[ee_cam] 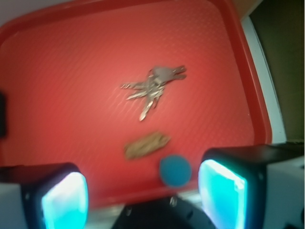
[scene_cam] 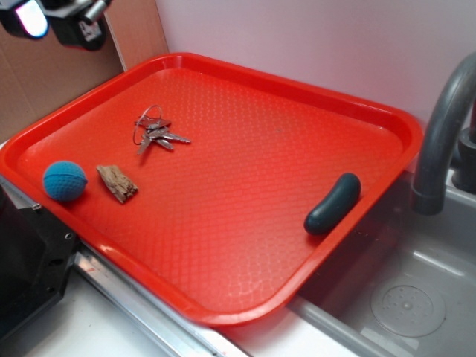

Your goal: Grab the silver keys.

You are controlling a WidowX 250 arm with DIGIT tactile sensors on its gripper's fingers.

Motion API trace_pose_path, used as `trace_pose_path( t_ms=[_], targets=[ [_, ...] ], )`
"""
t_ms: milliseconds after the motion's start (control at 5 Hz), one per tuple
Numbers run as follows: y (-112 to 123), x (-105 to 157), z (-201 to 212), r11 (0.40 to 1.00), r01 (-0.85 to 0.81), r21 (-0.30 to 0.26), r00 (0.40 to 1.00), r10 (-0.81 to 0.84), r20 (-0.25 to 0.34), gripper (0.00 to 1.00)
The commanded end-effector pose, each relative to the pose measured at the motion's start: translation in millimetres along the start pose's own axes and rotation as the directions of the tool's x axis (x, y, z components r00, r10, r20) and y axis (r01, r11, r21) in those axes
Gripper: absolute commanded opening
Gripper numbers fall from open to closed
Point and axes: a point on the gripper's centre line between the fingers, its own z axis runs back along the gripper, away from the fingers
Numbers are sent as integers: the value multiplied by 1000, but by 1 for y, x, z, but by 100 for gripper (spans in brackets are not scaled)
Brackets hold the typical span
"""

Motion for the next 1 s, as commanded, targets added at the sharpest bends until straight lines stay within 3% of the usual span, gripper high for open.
trace_pose_path(
  t_ms=[0,200,400,800],
  targets=[
    [4,48,-64,998,-52,-26,992,55,113,100],
    [-13,56,-88,992,-96,-77,989,104,109,100],
    [-23,55,-101,990,-105,-91,991,112,75,100],
    [-17,46,-122,996,-68,50,997,67,28,100]
  ],
)
